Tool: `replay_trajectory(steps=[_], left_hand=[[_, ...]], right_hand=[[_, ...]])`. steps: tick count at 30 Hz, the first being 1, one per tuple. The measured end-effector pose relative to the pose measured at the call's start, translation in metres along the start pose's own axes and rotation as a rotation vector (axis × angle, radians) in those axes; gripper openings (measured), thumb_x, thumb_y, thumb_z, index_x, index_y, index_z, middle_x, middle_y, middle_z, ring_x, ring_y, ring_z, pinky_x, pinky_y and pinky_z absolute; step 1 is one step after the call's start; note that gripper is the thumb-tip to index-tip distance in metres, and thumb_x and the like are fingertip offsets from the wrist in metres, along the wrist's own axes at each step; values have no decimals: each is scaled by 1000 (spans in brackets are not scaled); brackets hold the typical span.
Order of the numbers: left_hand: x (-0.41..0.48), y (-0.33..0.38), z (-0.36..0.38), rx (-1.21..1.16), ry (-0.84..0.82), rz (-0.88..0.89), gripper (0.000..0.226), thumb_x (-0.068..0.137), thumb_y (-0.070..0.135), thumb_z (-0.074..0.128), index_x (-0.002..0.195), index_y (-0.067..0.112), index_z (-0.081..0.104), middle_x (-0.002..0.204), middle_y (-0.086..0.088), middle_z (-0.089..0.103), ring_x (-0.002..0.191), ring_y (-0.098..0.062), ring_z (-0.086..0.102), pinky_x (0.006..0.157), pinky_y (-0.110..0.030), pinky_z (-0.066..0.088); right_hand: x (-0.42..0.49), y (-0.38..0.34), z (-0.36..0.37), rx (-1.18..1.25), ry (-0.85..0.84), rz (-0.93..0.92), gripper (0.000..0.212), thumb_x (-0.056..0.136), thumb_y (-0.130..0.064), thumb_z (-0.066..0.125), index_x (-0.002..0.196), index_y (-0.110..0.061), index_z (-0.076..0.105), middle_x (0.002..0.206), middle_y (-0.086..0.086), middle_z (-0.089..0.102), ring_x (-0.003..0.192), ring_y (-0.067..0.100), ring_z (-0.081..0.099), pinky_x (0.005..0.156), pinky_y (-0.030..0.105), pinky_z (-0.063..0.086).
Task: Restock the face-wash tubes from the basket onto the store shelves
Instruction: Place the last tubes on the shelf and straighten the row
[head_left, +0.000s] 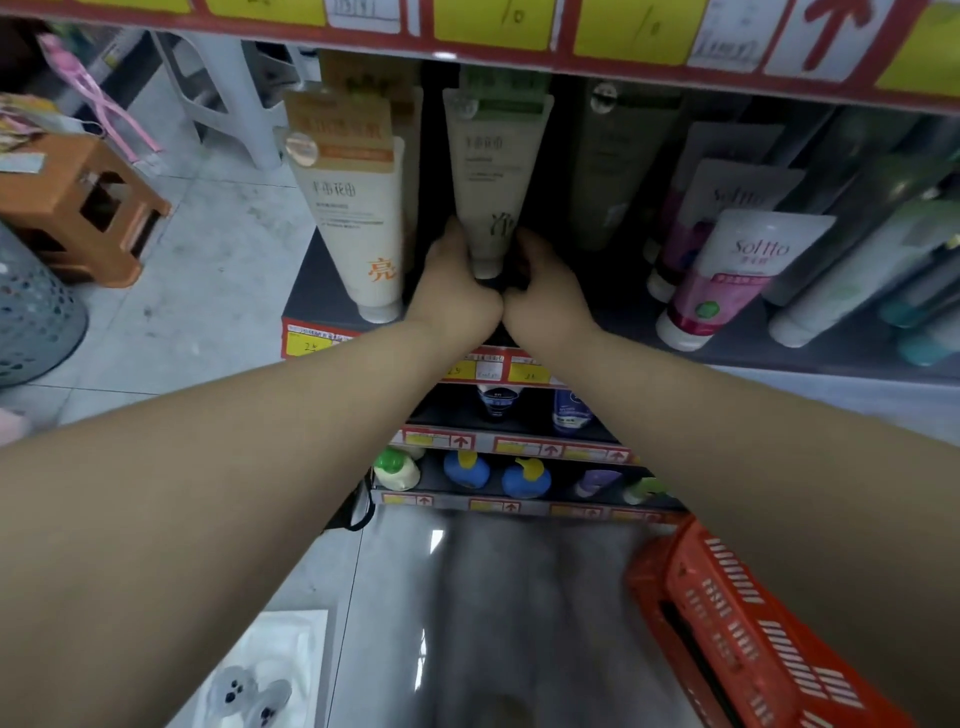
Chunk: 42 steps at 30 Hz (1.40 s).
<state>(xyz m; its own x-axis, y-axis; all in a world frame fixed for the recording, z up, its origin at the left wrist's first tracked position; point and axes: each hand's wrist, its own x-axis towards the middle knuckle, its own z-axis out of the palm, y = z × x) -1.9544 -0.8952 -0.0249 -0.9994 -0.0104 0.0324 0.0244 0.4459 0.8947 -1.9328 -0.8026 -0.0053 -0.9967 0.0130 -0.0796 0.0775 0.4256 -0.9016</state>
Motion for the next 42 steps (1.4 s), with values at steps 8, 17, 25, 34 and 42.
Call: replay_trajectory(steps=[8,17,25,34,42], left_hand=[[-32,-4,-3,10,-65,39,51,72,23,56,120,8,50,110,-12,62,106,-21,59,90,-34,51],[-61,0,-20,2,-231,13,78,57,16,49,135,15,41,127,-12,52,115,-17,55,98,-33,48],[-77,5,-32,40,-301,-31,78,63,12,54,139,20,37,130,-9,50,117,-19,54,95,-29,49],[-90,11,-31,20,-293,-53,69,80,-4,48,145,18,35,133,-4,53,117,-14,52,75,-4,42],[-108,46,2,108,-391,-77,69,85,5,49,149,6,23,150,-12,35,132,-24,41,107,-22,35]], right_hand=[[-34,10,6,48,69,-29,55,86,3,46,139,-13,44,128,1,54,115,8,47,95,17,34],[-62,14,14,-76,122,-16,70,79,8,44,143,-20,39,138,8,47,127,18,45,104,23,34],[-79,9,20,-100,106,-14,65,84,3,48,143,-21,36,137,6,43,116,11,44,93,16,32],[-85,4,11,-85,49,-4,66,84,1,58,143,-19,36,137,1,50,124,16,48,99,21,38],[-108,14,-40,-214,159,99,75,83,-4,57,149,-12,23,151,9,32,138,21,34,109,25,29]])
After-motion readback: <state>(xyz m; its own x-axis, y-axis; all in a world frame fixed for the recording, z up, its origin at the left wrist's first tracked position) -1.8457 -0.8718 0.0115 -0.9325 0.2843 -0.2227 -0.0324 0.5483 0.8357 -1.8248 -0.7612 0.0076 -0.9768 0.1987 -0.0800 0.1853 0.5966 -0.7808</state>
